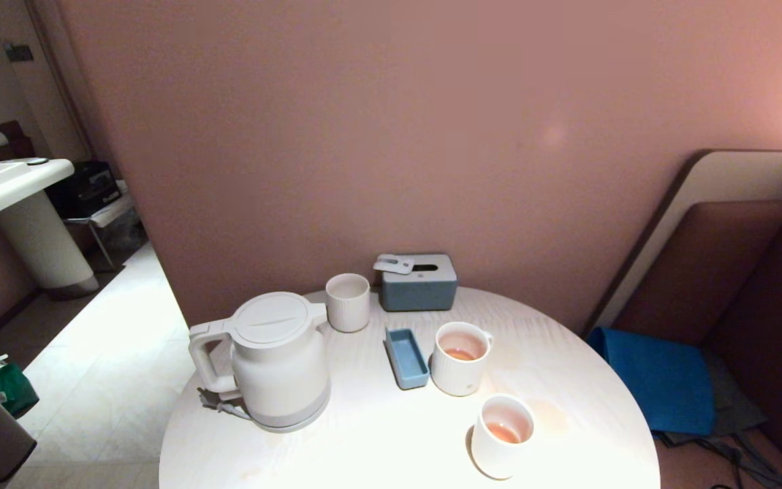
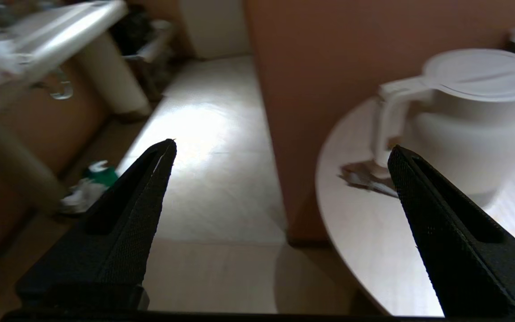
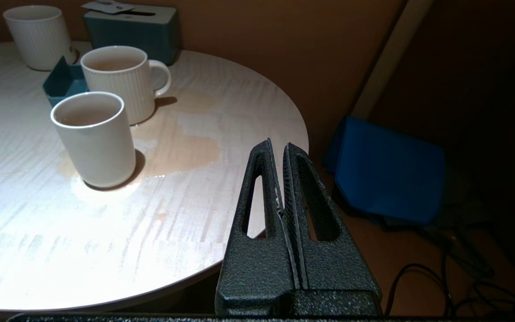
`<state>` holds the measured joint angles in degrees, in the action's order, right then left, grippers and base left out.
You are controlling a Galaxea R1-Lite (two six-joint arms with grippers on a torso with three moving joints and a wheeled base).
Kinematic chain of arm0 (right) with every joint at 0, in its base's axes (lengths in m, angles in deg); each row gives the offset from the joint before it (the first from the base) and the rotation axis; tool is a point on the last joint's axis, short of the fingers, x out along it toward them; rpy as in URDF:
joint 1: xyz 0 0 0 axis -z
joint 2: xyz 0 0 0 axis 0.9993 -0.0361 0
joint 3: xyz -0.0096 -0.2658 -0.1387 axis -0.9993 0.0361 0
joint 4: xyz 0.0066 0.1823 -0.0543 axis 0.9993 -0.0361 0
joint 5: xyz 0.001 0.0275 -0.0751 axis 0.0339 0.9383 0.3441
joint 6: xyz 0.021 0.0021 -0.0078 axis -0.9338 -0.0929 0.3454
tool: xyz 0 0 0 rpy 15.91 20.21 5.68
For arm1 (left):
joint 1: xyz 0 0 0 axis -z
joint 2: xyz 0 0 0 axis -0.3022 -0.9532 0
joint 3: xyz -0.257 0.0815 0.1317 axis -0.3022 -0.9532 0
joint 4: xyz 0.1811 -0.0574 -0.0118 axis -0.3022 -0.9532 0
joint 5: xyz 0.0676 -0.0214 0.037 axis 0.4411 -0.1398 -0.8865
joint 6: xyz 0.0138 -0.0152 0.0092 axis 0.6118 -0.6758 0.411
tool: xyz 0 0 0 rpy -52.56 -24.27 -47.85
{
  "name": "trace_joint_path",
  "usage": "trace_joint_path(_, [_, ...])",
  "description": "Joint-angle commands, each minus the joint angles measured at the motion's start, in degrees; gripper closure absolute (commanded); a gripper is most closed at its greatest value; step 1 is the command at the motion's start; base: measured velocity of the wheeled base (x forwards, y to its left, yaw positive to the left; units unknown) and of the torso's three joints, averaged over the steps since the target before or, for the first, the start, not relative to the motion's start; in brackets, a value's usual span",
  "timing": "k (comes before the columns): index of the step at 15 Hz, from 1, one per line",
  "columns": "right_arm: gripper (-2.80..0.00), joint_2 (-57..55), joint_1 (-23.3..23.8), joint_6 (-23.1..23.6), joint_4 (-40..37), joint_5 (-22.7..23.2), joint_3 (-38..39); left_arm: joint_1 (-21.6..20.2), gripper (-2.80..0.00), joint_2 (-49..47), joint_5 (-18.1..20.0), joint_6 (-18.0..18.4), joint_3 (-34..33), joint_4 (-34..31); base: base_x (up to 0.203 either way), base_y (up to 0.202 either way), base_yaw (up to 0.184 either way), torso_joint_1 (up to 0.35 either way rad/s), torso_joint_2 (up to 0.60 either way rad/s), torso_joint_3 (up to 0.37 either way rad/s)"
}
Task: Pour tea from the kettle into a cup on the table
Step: Pick up the cup
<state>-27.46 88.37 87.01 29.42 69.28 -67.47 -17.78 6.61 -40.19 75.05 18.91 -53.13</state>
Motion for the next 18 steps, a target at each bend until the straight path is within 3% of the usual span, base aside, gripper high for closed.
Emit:
trace_joint_path(1, [0.00,-0.1,0.0,0.0,0.0,0.0,0.0,-2.5,-2.80,5.1,-0.1,-0.3,-2.1,-0.3,0.000,0.000,0.000,0.000,0.00,0.000])
trace_joint_path(3, [0.00,-0.1,0.0,0.0,0.0,0.0,0.0,-1.5,-2.80,8.9,1.5,-0.7,-4.3,-0.4,0.000,0.000,0.000,0.000,0.00,0.000])
trace_joint_path(5, [0.00,-0.1,0.0,-0.1,0.0,0.0,0.0,-0.2,-2.80,14.6,9.2,-0.8,-5.5,-2.4,0.000,0.000,0.000,0.000,0.00,0.000])
trace_joint_path(8, [0.00,-0.1,0.0,-0.1,0.0,0.0,0.0,0.3,-2.80,19.4,13.8,-1.5,-8.3,-8.0,0.000,0.000,0.000,0.000,0.00,0.000])
trace_joint_path(11, [0.00,-0.1,0.0,0.0,0.0,0.0,0.0,0.3,-2.80,19.4,15.0,-2.7,-12.1,-7.2,0.000,0.000,0.000,0.000,0.00,0.000])
trace_joint_path(15, [0.00,-0.1,0.0,0.0,0.0,0.0,0.0,0.3,-2.80,19.4,15.5,-4.1,-17.9,2.3,0.000,0.000,0.000,0.000,0.00,0.000])
trace_joint_path(16, [0.00,-0.1,0.0,0.0,0.0,0.0,0.0,0.3,0.00,19.4,15.5,-4.1,-17.9,2.3,0.000,0.000,0.000,0.000,0.00,0.000])
trace_joint_path(18, [0.00,-0.1,0.0,0.0,0.0,0.0,0.0,0.3,0.00,19.4,15.5,-4.7,-17.9,2.2,0.000,0.000,0.000,0.000,0.00,0.000])
